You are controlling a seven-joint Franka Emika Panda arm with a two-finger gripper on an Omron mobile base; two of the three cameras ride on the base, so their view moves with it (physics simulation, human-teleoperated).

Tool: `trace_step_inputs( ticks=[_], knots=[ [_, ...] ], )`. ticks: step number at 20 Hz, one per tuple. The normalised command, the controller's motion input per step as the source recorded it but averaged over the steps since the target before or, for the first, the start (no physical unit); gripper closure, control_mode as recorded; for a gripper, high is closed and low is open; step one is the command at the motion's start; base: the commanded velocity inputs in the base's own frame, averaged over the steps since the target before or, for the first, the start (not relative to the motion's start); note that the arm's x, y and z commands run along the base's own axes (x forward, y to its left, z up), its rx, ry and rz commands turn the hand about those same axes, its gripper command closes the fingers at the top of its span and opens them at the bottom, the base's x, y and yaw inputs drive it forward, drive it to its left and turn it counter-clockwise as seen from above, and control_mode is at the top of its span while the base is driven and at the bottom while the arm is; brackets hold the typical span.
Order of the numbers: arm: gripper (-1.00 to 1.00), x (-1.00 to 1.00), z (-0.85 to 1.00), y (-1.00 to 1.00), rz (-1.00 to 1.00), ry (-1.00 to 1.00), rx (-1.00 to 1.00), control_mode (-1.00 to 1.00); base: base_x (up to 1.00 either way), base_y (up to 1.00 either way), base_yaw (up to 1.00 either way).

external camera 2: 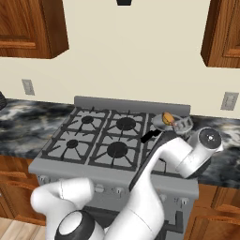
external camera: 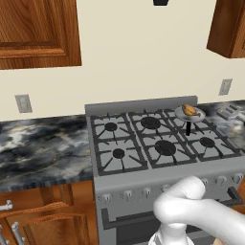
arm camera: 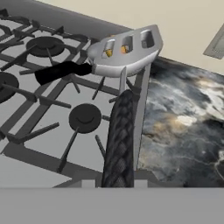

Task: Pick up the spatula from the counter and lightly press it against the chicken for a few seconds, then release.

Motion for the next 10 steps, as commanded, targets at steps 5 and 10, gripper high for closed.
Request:
trace_step_inputs(
  ticks=[5,10],
  knots=[
    [1.00,0.05,0.14,0.24,0.03,0.03,-0.01,-1.00,0.00,0.00,0.00],
    [1.00,0.09,0.18,0.02,0.09,0.11,0.00,-1.00,0.00,0.00,0.00]
  ],
)
